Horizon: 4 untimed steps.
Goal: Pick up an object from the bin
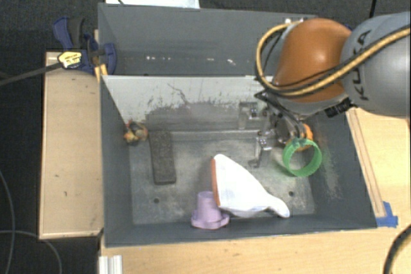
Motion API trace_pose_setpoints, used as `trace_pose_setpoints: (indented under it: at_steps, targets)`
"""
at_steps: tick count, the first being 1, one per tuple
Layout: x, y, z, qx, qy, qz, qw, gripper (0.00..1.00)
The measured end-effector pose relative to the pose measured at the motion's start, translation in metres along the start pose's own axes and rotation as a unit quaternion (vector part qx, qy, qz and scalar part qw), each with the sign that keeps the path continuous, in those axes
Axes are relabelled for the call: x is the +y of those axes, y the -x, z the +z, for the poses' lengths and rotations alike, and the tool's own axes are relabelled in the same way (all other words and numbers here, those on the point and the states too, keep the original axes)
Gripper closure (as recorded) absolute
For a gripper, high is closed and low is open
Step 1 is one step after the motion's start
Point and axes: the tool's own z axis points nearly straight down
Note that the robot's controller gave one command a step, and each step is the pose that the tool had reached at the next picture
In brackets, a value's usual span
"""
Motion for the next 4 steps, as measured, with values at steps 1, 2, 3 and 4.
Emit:
trace_pose_setpoints:
  at_steps: [1, 2, 3, 4]
  targets:
    - [-0.032, 0.001, 0.049, 0.0016, -0.001, -0.008, 1.0000, 0.00]
    - [-0.064, -0.025, 0.061, 0.0072, 0.000, -0.001, 1.0000, 0.00]
    - [-0.090, -0.025, 0.004, 0.0048, 0.000, -0.054, 0.9986, 0.00]
    - [-0.167, 0.005, 0.052, 0.0015, -0.001, -0.035, 0.9994, 1.00]
